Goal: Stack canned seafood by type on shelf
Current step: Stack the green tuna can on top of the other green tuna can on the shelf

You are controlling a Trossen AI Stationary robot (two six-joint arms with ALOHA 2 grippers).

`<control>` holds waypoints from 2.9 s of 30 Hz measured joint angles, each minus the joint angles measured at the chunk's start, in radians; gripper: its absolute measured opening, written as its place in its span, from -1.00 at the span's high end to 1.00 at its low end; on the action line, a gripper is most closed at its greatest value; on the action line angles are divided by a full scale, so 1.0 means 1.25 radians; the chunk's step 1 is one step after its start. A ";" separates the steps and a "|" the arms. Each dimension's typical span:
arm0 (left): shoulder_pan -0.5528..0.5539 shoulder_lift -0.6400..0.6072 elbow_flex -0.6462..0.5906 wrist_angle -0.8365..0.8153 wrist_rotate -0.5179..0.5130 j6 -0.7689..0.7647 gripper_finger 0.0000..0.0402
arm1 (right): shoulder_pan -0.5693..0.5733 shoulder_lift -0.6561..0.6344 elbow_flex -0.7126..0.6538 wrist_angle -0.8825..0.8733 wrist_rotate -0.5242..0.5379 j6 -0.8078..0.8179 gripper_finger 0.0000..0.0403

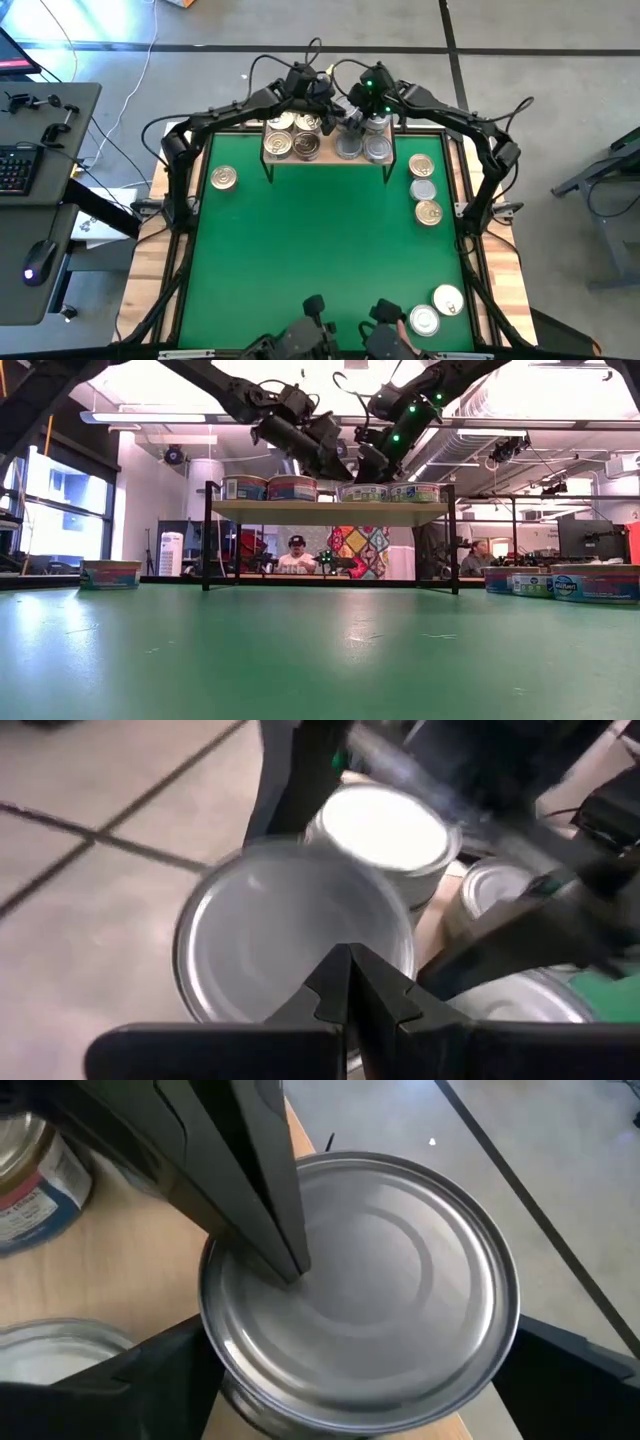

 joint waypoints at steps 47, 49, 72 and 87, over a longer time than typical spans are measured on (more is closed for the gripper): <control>-0.001 -0.023 -0.005 -0.049 -0.022 -0.010 1.00 | 0.002 0.007 0.040 -0.064 -0.035 0.036 -0.93; -0.007 -0.018 -0.005 -0.046 -0.022 0.012 1.00 | 0.002 0.007 0.040 -0.071 -0.035 0.042 -0.93; -0.007 0.023 0.001 0.005 -0.005 0.002 1.00 | 0.002 0.020 0.038 -0.075 -0.027 -0.010 -0.93; -0.004 0.021 -0.009 0.004 -0.007 0.007 1.00 | 0.002 0.020 0.088 -0.161 -0.026 -0.023 -0.93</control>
